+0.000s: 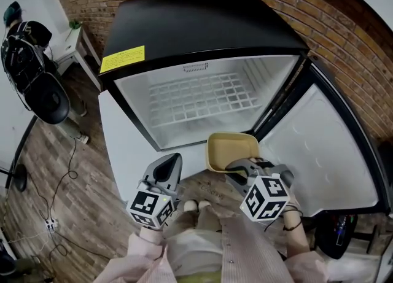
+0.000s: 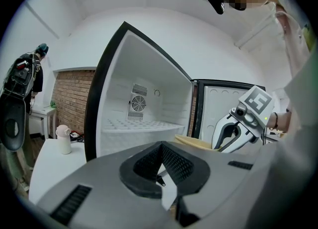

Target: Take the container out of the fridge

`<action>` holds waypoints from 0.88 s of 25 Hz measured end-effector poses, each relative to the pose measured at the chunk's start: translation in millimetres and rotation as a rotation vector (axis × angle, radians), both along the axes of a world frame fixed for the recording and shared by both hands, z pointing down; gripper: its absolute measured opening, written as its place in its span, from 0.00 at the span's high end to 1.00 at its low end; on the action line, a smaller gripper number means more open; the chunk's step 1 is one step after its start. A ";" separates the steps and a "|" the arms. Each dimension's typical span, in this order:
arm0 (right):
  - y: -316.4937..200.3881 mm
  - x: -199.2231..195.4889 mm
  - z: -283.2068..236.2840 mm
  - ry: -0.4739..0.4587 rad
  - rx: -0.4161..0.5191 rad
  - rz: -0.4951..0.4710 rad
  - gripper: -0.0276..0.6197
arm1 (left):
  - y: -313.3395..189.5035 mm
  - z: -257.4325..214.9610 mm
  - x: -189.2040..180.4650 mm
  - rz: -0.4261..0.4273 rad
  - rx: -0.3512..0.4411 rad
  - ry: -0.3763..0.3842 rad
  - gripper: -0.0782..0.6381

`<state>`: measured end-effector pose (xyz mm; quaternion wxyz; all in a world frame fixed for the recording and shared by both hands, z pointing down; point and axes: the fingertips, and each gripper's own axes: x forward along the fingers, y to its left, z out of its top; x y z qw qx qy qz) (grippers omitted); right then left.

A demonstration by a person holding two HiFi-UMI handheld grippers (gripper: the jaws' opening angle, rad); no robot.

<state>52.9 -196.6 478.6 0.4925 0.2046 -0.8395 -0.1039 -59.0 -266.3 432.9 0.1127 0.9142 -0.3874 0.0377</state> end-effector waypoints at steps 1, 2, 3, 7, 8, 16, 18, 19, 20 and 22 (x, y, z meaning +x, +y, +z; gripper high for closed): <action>1.2 0.4 0.1 -0.001 0.002 -0.001 0.92 | 2.2 0.4 -0.3 -0.003 0.001 0.000 0.90; 2.3 0.7 0.1 -0.001 0.005 -0.003 0.92 | 4.1 0.6 -0.6 -0.007 0.003 -0.001 0.90; 2.8 0.8 0.1 -0.002 0.007 -0.005 0.92 | 5.3 0.7 -0.9 -0.010 0.005 -0.002 0.90; -0.2 1.5 -1.2 -0.006 0.014 -0.016 0.92 | 3.6 -0.9 -1.2 -0.023 0.014 -0.005 0.90; -3.0 1.8 -2.3 -0.006 0.015 -0.018 0.92 | 1.0 -2.2 -1.4 -0.026 0.016 -0.005 0.90; -15.2 3.3 -9.0 -0.006 0.032 -0.030 0.92 | -8.2 -9.2 -1.2 -0.038 0.032 -0.010 0.90; -16.7 4.6 -10.5 -0.005 0.037 -0.030 0.92 | -9.0 -10.1 -0.4 -0.039 0.035 -0.010 0.90; -17.3 5.1 -11.0 -0.005 0.039 -0.030 0.92 | -9.4 -10.3 0.1 -0.038 0.036 -0.010 0.90; -17.6 5.6 -11.2 -0.007 0.040 -0.030 0.92 | -9.6 -10.3 0.8 -0.038 0.037 -0.010 0.90; -17.3 6.3 -10.9 -0.008 0.041 -0.030 0.92 | -9.4 -10.1 2.3 -0.036 0.038 -0.011 0.90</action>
